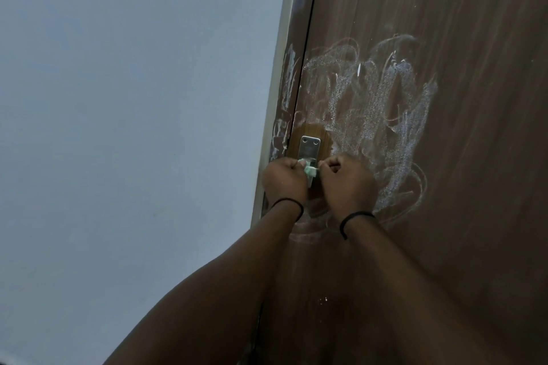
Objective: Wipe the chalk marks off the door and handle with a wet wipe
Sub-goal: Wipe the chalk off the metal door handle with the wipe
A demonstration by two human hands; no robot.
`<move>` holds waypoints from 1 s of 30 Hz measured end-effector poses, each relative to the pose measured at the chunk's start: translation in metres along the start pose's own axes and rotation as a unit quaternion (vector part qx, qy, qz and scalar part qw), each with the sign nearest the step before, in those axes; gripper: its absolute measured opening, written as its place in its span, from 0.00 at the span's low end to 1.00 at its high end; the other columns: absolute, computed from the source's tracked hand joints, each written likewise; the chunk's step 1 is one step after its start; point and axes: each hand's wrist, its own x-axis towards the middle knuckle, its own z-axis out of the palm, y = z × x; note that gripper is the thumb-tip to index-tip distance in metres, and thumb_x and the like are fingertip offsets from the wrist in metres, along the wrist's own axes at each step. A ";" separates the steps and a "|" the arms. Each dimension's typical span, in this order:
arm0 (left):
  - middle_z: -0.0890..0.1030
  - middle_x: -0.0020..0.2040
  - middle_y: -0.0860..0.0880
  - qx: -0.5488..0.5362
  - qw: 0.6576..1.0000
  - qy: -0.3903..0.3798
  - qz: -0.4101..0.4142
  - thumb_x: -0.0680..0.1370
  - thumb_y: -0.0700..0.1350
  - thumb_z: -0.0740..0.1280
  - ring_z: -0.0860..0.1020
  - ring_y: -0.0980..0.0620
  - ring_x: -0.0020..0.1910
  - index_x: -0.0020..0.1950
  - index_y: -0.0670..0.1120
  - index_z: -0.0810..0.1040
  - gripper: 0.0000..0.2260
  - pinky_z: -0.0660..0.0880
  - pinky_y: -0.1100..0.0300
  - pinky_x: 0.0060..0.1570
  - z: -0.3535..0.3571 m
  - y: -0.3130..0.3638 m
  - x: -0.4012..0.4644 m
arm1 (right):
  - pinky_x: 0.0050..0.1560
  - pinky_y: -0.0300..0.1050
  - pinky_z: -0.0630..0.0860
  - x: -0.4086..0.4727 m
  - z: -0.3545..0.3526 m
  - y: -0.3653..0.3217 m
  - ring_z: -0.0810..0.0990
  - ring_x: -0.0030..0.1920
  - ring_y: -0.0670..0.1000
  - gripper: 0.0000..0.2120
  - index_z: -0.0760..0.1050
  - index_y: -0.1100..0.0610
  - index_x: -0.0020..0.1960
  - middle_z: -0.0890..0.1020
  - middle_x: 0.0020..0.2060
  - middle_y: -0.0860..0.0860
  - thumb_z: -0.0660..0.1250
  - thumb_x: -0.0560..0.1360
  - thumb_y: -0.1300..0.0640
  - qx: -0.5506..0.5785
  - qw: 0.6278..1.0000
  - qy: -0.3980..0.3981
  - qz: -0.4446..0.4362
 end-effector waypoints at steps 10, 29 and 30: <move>0.86 0.44 0.46 -0.053 0.986 -0.009 -0.155 0.73 0.49 0.74 0.82 0.49 0.41 0.48 0.45 0.86 0.09 0.79 0.58 0.45 -0.002 -0.007 0.021 | 0.32 0.39 0.74 -0.008 0.000 0.004 0.77 0.35 0.41 0.04 0.79 0.49 0.40 0.80 0.35 0.42 0.67 0.74 0.52 0.029 0.999 -0.035 -0.026; 0.84 0.40 0.49 0.186 0.970 -0.121 0.096 0.76 0.40 0.67 0.80 0.52 0.39 0.43 0.46 0.85 0.07 0.77 0.62 0.35 -0.011 0.027 0.030 | 0.38 0.42 0.76 -0.005 -0.010 0.005 0.77 0.39 0.43 0.05 0.79 0.50 0.40 0.79 0.37 0.43 0.68 0.75 0.54 0.032 0.997 -0.057 -0.047; 0.84 0.40 0.47 0.220 0.960 -0.130 0.119 0.76 0.39 0.66 0.81 0.50 0.39 0.42 0.44 0.85 0.08 0.79 0.58 0.37 -0.010 0.030 0.030 | 0.38 0.41 0.76 -0.005 -0.011 0.006 0.77 0.38 0.43 0.06 0.78 0.50 0.40 0.79 0.36 0.43 0.68 0.75 0.55 0.035 0.997 -0.058 -0.048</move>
